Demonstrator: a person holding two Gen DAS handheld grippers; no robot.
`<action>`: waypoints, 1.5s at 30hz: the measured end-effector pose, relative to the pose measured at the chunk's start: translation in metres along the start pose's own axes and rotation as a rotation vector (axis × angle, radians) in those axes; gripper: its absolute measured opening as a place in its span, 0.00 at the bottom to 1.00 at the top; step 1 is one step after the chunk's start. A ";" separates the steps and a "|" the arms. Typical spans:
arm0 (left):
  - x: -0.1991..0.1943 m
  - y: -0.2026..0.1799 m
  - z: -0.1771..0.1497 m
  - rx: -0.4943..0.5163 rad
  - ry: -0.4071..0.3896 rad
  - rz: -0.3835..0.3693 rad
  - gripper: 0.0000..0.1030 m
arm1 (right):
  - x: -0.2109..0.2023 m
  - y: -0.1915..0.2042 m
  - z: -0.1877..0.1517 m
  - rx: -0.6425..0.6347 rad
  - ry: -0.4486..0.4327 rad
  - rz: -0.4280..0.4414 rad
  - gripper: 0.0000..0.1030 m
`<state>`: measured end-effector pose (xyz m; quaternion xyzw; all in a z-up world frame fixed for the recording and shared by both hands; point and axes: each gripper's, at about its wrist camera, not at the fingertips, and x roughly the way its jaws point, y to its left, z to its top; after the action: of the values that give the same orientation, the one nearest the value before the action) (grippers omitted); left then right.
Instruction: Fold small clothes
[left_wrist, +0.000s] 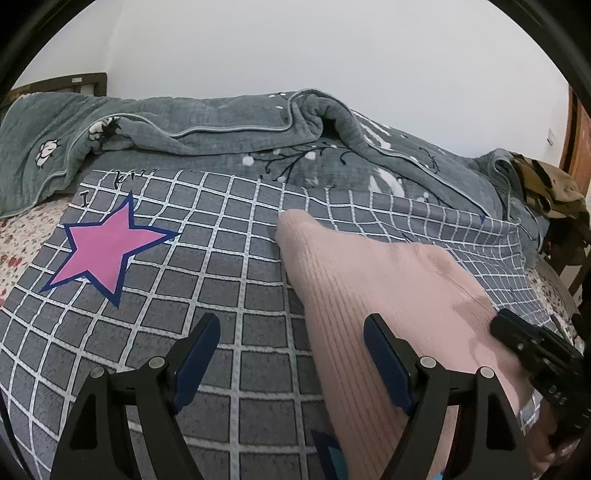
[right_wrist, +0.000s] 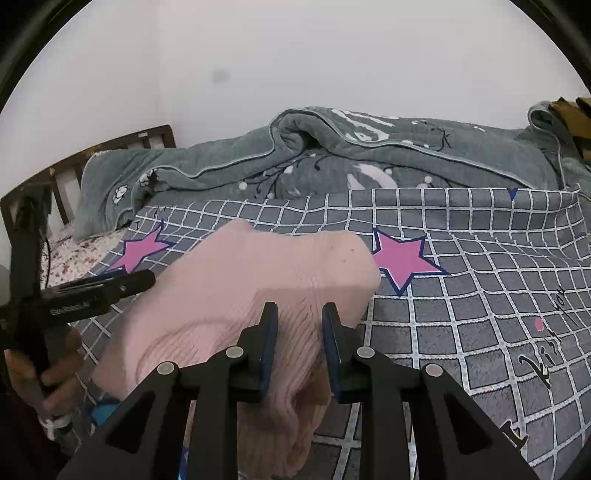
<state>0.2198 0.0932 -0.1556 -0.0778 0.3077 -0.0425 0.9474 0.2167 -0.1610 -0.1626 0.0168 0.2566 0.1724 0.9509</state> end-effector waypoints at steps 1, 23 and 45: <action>-0.002 -0.001 -0.001 0.005 -0.002 -0.001 0.77 | 0.000 0.000 -0.001 -0.003 0.000 -0.008 0.24; -0.031 -0.034 -0.028 0.033 0.011 -0.002 0.77 | -0.040 -0.006 -0.016 -0.002 0.032 -0.050 0.24; -0.108 -0.060 -0.073 0.062 -0.027 0.083 0.77 | -0.126 0.005 -0.045 0.050 0.115 -0.158 0.37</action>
<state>0.0880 0.0389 -0.1410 -0.0364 0.2962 -0.0118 0.9544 0.0908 -0.2013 -0.1398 0.0104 0.3157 0.0911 0.9444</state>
